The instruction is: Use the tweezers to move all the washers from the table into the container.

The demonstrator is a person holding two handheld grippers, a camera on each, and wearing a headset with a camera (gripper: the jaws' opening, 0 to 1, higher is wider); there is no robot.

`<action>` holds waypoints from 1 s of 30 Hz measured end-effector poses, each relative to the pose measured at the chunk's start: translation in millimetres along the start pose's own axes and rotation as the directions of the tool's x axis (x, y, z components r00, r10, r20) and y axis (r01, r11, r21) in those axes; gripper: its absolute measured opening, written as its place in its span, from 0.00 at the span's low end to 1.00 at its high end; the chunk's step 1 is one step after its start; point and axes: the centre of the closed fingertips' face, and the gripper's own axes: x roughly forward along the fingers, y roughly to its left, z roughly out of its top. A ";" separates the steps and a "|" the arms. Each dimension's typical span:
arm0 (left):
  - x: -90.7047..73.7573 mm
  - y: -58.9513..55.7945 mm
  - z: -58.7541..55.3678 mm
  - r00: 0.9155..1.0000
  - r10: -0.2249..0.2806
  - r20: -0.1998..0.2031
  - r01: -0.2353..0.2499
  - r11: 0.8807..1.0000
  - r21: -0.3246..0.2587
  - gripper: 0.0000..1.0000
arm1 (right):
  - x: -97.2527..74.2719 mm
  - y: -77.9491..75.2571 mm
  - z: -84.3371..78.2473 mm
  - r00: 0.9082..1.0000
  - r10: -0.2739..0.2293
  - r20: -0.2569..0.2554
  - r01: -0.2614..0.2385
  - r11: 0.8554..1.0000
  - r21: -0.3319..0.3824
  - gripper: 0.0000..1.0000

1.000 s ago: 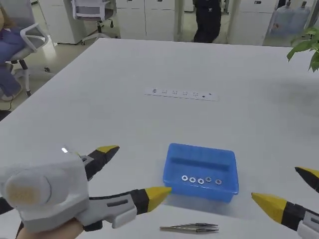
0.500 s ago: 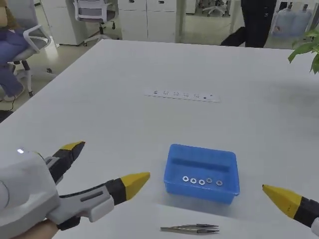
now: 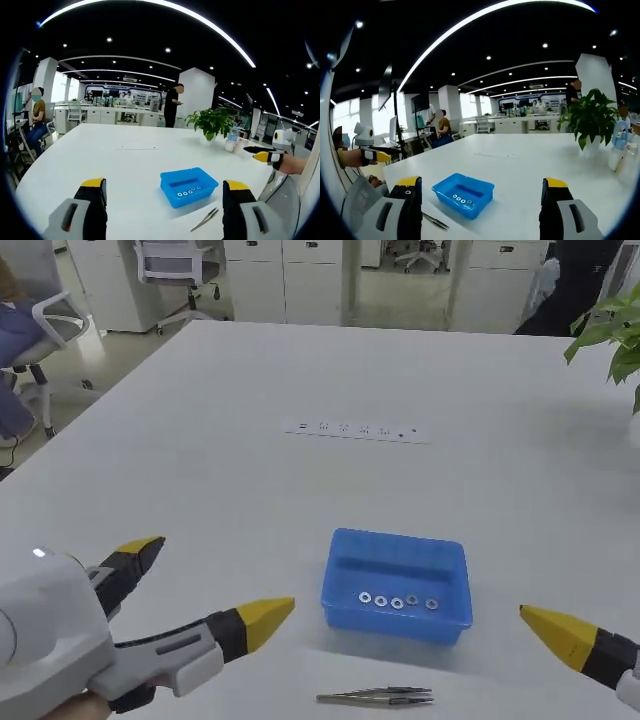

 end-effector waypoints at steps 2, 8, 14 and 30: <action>0.6 -0.3 0.4 1.000 -0.004 -0.002 0.004 1.000 0.004 0.99 | -2.1 -2.8 -1.3 1.000 -0.010 -0.001 0.010 1.000 0.005 0.99; 0.3 0.0 0.7 1.000 -0.005 -0.004 0.005 1.000 0.003 0.99 | -3.6 -6.1 -1.9 1.000 -0.017 -0.002 0.017 1.000 0.010 0.99; -0.9 -0.1 -1.1 1.000 -0.001 -0.009 0.001 1.000 0.002 0.99 | -0.4 -3.4 -2.8 1.000 -0.008 -0.008 0.008 1.000 0.008 0.99; -2.4 -0.6 -2.3 1.000 0.001 -0.017 -0.001 1.000 0.006 0.99 | 2.0 2.6 -5.2 1.000 0.007 -0.020 -0.007 1.000 0.010 0.99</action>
